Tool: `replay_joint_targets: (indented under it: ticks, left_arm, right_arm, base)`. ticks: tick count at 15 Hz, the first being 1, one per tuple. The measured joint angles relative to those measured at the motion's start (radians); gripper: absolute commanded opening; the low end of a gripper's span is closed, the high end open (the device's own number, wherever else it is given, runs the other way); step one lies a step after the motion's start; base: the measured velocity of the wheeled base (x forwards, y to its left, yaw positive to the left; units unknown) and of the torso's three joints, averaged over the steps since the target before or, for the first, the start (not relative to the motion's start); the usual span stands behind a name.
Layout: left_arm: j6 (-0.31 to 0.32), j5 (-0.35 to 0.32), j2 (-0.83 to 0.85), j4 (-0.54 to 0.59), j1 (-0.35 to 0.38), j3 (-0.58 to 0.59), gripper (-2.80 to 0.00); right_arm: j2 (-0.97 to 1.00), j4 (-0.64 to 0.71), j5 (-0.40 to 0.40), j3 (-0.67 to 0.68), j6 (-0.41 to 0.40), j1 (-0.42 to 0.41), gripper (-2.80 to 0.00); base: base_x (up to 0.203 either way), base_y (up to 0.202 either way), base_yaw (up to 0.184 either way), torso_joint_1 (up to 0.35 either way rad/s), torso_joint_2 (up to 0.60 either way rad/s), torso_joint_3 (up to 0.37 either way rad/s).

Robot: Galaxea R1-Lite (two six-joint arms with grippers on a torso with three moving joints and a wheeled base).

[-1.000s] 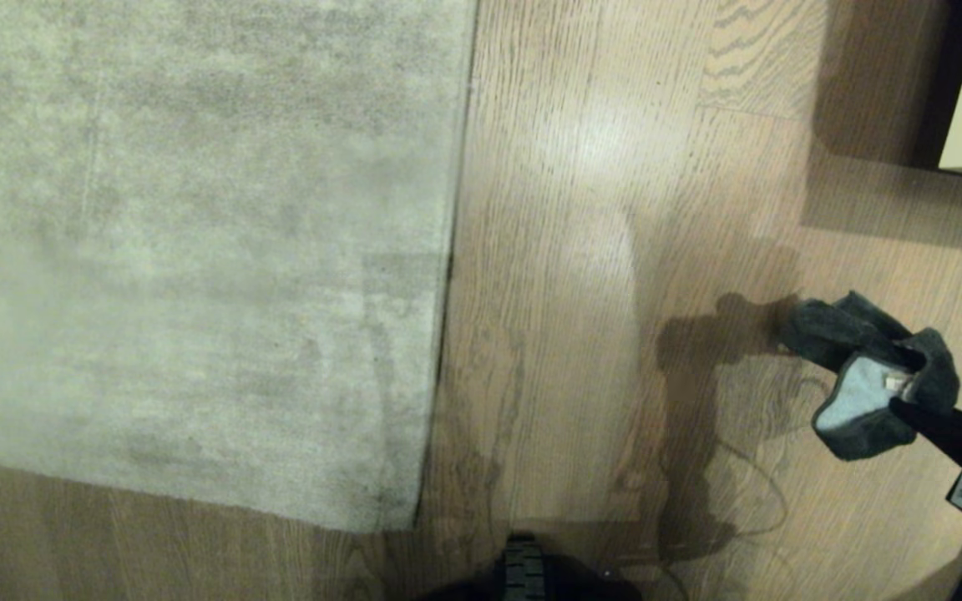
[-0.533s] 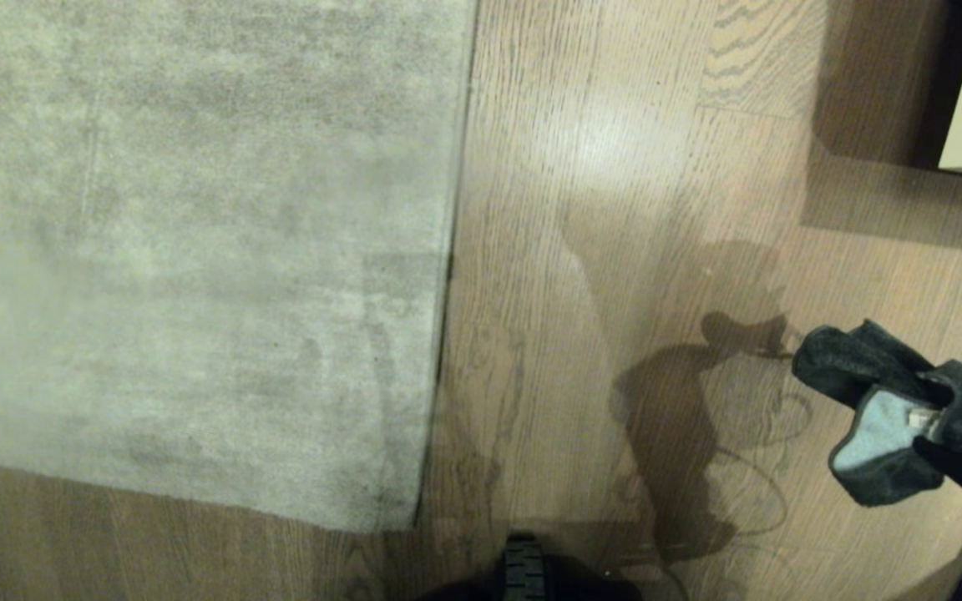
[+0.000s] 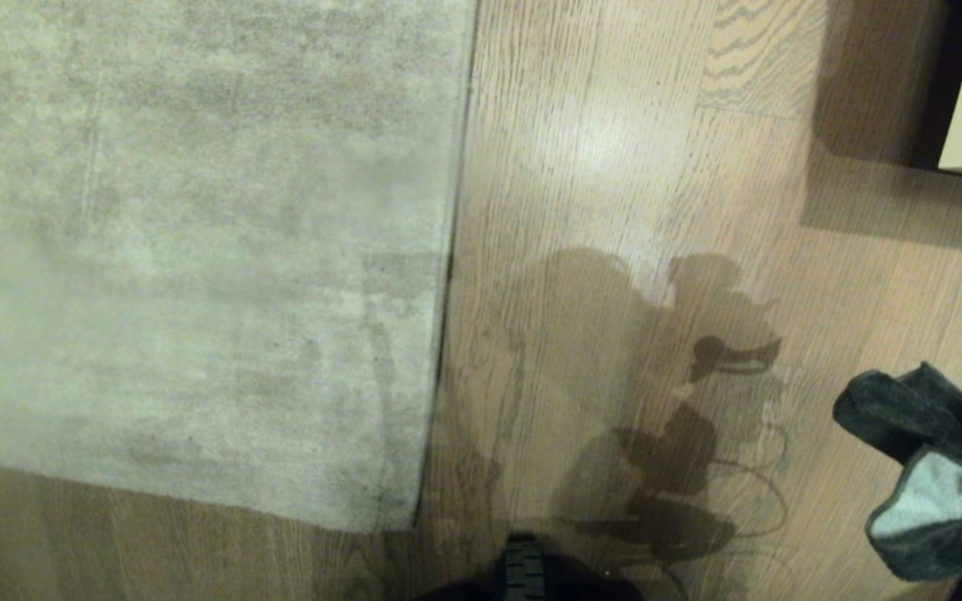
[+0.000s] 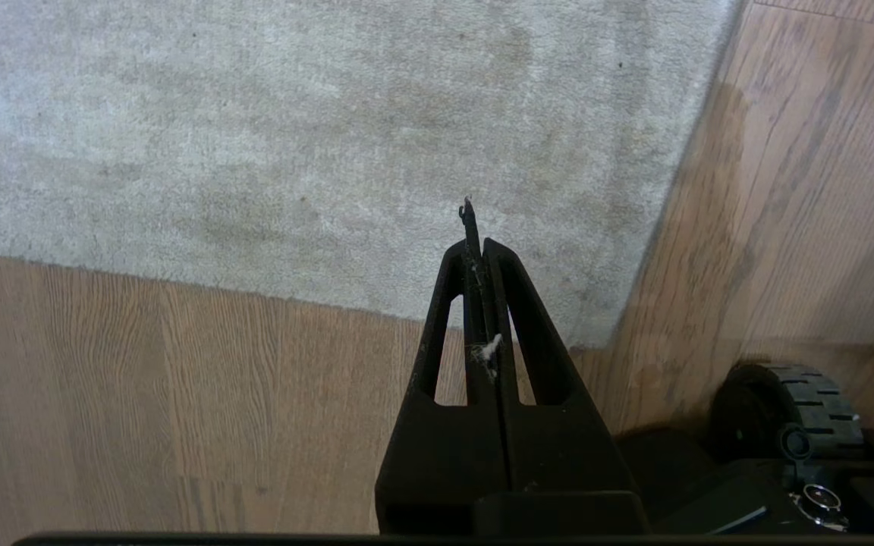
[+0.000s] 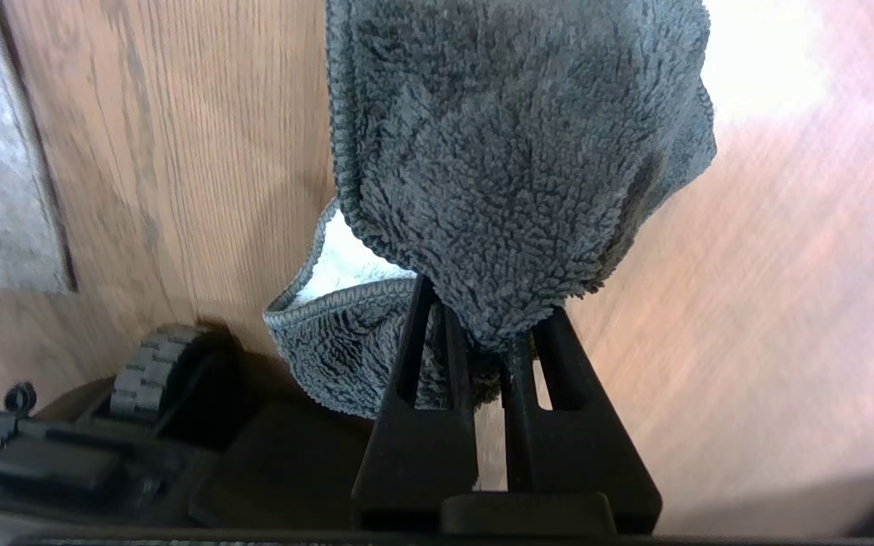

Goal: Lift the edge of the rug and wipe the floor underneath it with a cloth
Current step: Pick up the rag

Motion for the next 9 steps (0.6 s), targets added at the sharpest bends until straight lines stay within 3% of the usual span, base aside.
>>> replay_joint_targets:
  ticks: [3, 5, 9]
  left_arm:
    - [0.0, 0.0, 0.0, 0.0, 0.0, 0.0, -2.8]
    - [0.0, 0.0, 0.0, 0.0, 0.0, 0.0, -2.8]
    - [0.0, 0.0, 0.0, 0.0, 0.0, 0.0, -2.8]
  right_arm:
    - [-0.228, 0.232, -0.062, -0.013, -0.005, 0.0, -2.8]
    - [-0.312, 0.332, -0.15, -0.013, -0.013, 0.0, -2.8]
    - [-0.366, 0.341, -0.282, -0.001, -0.003, 0.0, -2.8]
  base:
    - [0.0, 0.0, 0.0, 0.0, 0.0, 0.0]
    - [0.0, 0.0, 0.0, 0.0, 0.0, 0.0]
    - [0.0, 0.0, 0.0, 0.0, 0.0, 0.0]
